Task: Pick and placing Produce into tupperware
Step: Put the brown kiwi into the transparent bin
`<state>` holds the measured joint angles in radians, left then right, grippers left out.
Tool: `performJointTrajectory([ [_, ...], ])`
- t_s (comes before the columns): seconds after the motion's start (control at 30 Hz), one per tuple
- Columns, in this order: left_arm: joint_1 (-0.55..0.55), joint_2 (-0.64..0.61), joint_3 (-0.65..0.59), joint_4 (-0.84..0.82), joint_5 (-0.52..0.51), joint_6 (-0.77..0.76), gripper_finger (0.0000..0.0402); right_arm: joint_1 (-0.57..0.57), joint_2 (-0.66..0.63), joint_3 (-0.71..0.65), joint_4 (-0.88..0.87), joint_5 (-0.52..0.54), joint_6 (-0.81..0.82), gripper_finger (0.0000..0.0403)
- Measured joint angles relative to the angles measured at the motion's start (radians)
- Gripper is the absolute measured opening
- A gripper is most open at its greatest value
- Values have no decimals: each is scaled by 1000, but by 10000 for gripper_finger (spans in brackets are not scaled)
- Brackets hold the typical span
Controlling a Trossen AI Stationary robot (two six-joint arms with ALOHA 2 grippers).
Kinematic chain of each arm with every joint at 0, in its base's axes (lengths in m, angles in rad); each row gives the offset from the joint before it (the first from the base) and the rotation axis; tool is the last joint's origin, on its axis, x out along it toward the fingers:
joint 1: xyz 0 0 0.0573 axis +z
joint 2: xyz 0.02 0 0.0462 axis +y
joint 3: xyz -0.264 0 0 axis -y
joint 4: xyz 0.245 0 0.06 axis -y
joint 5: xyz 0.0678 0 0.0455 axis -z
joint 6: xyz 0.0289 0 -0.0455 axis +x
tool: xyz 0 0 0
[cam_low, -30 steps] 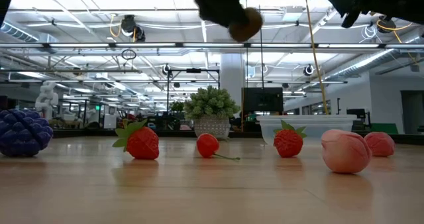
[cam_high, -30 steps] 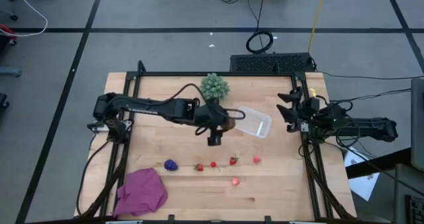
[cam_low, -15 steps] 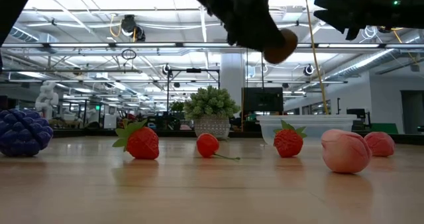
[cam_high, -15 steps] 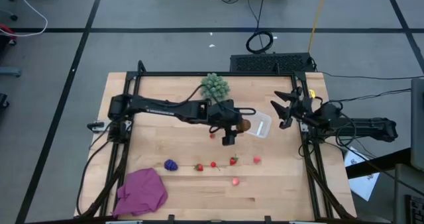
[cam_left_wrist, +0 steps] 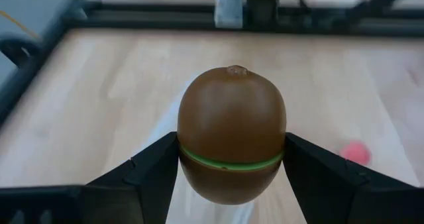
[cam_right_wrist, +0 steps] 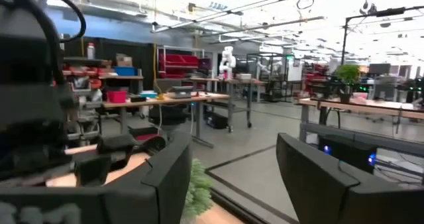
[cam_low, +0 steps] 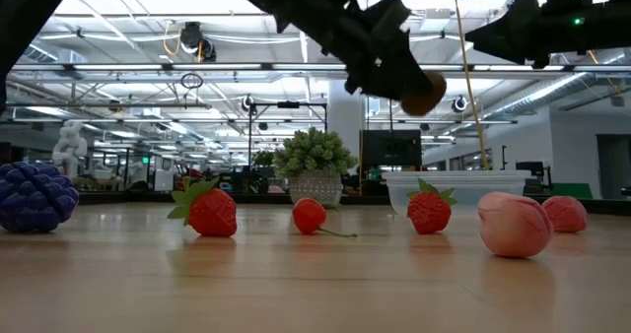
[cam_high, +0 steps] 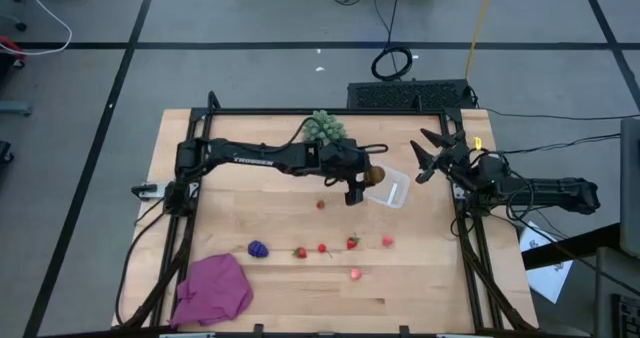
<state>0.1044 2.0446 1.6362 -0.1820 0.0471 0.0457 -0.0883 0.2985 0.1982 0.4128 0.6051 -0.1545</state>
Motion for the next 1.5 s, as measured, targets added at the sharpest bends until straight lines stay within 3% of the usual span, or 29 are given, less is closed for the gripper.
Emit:
performJointTrajectory([
  [0.43,20,60,-1,25,16,-3,253,0,-13,0,-127,82,23,208],
  [0.77,34,54,-1,99,16,-3,253,0,-13,0,-307,71,245,208],
  [1.0,35,54,-1,110,39,-6,253,1,-13,0,-320,-57,374,208],
  [1.17,35,48,0,113,40,-8,253,1,-9,0,-316,-58,407,217],
  [1.33,35,48,0,102,44,-33,253,1,-6,0,-316,-60,452,254],
  [1.43,33,48,0,95,113,-73,253,1,-6,0,-320,-87,538,278],
  [1.5,33,48,0,95,185,-88,253,0,-6,0,-322,-166,569,290],
])
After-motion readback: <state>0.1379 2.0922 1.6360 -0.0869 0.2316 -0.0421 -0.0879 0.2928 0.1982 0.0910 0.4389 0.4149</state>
